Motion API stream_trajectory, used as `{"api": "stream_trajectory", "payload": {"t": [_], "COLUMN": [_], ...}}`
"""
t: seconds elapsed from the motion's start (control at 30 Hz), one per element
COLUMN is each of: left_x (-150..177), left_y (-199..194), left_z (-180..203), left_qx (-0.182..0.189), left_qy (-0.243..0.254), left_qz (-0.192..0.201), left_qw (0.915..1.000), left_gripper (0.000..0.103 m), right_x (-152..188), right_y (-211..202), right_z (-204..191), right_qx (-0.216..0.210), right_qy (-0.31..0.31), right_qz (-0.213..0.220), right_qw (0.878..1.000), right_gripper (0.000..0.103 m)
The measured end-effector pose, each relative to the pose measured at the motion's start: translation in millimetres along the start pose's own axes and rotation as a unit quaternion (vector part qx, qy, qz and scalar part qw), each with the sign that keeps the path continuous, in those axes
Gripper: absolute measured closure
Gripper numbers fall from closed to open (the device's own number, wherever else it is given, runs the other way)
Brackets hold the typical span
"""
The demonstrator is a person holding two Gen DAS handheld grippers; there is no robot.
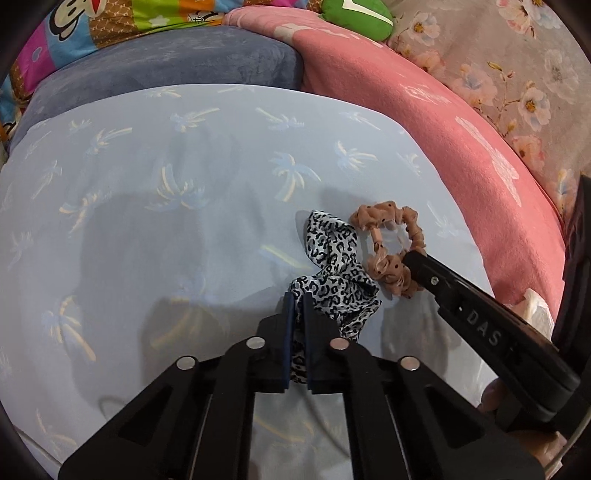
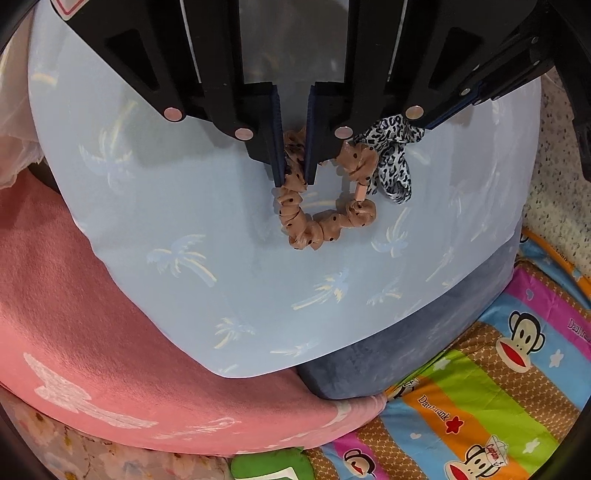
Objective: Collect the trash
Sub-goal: 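Grasp the leopard-print scrunchie with the left tool while the right tool grasps the brown scrunchie, then carry both scrunchies over the white bin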
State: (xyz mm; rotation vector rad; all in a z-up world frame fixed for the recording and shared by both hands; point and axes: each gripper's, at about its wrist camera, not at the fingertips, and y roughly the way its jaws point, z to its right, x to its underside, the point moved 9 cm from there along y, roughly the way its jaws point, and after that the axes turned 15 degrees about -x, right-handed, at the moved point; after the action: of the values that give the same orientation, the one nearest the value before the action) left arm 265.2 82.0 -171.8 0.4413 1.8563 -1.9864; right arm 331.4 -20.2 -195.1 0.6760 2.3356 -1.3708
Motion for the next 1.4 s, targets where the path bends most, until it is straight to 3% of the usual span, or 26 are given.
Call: {"api": "stream_trajectory", "payload": {"t": [0.73, 1.4], "left_x": [50, 71], "left_y": [-107, -159], "left_z": [67, 180], "left_qx": [0.026, 0.081], "left_qy": [0.057, 0.157], "left_qz": [0.065, 0.114], "left_qw": [0.9959, 0.9777], "left_gripper": [0.1, 0.1], "right_x": [56, 66], "right_y": [-192, -302], "right_z": [7, 83], "right_qx": [0.001, 0.034], "right_qy": [0.005, 0.051], "right_qz": [0.109, 0.19], "right_qw": [0.994, 0.98], "right_gripper": [0.094, 0.094]}}
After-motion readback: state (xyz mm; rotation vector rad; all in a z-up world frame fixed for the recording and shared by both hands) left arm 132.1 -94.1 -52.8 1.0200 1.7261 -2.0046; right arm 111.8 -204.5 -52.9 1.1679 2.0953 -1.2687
